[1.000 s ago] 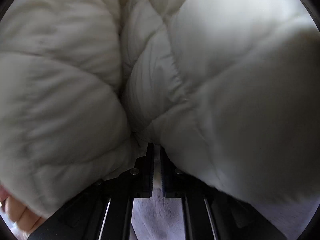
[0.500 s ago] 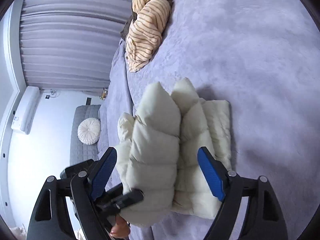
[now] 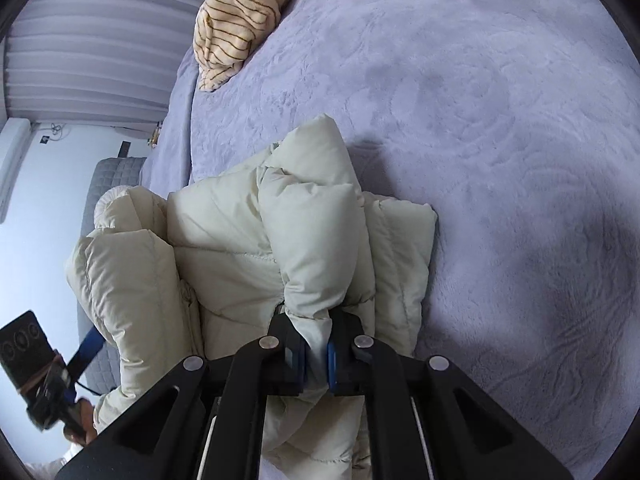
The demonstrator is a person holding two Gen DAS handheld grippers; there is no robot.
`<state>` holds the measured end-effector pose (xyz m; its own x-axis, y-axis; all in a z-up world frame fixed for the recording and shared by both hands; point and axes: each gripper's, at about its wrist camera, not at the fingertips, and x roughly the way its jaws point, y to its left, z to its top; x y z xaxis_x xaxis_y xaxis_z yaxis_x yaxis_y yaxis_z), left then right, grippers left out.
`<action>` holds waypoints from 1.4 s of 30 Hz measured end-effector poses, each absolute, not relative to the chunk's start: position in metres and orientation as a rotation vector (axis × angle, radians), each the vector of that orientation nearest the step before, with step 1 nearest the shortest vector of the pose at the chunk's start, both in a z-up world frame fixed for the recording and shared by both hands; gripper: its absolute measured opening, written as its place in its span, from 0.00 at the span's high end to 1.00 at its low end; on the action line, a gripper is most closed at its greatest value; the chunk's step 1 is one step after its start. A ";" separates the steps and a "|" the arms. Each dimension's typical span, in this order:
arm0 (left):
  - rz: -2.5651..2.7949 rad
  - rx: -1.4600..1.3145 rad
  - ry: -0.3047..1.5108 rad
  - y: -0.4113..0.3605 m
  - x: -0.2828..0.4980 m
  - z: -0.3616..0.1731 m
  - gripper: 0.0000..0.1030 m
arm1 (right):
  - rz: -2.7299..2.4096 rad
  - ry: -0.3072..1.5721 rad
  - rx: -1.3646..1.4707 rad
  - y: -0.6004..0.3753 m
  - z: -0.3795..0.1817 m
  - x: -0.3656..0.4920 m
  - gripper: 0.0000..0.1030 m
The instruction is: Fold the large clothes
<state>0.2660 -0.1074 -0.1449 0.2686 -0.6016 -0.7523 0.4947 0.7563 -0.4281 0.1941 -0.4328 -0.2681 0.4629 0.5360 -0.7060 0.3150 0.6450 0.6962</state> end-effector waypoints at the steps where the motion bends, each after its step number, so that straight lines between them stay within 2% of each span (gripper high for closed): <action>1: -0.691 -0.142 1.101 -0.098 0.280 -0.161 0.36 | 0.168 1.122 0.895 -0.437 -0.276 0.191 0.92; 6: -0.621 -0.223 1.202 -0.097 0.323 -0.233 0.36 | 0.203 1.106 0.887 -0.435 -0.278 0.185 0.92; 9: -0.699 -0.246 1.173 -0.114 0.320 -0.228 0.36 | 0.229 1.097 0.890 -0.435 -0.280 0.188 0.92; 17: -0.826 -0.066 1.108 -0.179 0.284 -0.208 0.36 | 0.371 1.106 0.868 -0.418 -0.289 0.220 0.92; 24: -0.760 0.022 1.074 -0.189 0.270 -0.199 0.36 | 0.300 1.107 0.897 -0.421 -0.291 0.213 0.90; 26: -0.747 0.036 1.075 -0.190 0.270 -0.199 0.36 | 0.272 1.110 0.909 -0.427 -0.283 0.208 0.81; 27: -0.739 0.041 1.076 -0.190 0.270 -0.198 0.36 | 0.259 1.104 0.908 -0.430 -0.277 0.205 0.69; 30: -0.724 0.046 1.081 -0.190 0.271 -0.198 0.36 | 0.232 1.055 0.903 -0.440 -0.253 0.191 0.16; 35: -0.705 0.072 1.074 -0.194 0.268 -0.197 0.36 | 0.065 0.978 0.831 -0.460 -0.193 0.154 0.16; 39: -0.696 0.077 1.072 -0.195 0.267 -0.197 0.36 | 0.136 0.968 0.741 -0.434 -0.146 0.143 0.17; 41: -0.694 0.088 1.070 -0.196 0.266 -0.196 0.36 | 0.153 1.037 0.699 -0.415 -0.145 0.152 0.23; 42: -0.690 0.095 1.071 -0.196 0.266 -0.195 0.36 | 0.157 1.072 0.685 -0.407 -0.149 0.158 0.37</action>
